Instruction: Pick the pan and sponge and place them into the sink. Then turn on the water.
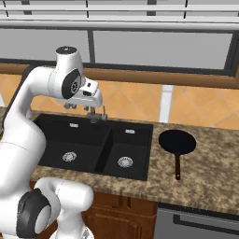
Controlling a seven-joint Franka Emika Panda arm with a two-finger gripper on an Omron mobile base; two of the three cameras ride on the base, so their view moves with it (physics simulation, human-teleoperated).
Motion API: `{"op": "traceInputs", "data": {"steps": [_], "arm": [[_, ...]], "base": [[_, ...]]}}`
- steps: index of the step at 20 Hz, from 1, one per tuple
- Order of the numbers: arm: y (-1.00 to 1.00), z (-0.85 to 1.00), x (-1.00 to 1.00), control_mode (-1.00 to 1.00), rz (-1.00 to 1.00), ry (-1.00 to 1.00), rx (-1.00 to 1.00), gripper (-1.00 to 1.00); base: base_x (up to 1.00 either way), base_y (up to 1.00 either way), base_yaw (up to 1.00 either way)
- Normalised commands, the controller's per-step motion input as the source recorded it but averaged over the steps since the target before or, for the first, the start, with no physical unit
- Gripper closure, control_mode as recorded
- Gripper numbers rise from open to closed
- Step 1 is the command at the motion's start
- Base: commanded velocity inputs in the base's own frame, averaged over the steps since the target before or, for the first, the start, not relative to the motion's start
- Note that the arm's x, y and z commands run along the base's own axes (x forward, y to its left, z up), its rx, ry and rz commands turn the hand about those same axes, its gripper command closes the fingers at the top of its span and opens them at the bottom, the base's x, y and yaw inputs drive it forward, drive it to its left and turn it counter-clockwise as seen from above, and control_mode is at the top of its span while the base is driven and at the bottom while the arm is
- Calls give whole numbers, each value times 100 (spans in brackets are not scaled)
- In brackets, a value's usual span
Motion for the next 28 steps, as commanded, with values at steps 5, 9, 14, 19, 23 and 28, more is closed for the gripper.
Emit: {"op": "traceInputs", "data": {"steps": [5,9,14,19,23,28], "arm": [[-10,-6,-40,-100,-2,0,0,-100],[-31,-28,-93,-100,-7,0,0,-100],[-57,-33,-42,-100,-7,4,0,-100],[-85,-27,0,-100,-2,1,-1,-100],[-84,-24,1,-100,-5,0,0,-100],[-84,-34,17,-100,-4,4,0,-100]], "base": [[0,0,0],[0,0,0],[0,0,0],[0,0,0],[0,0,0],[0,0,0]]}}
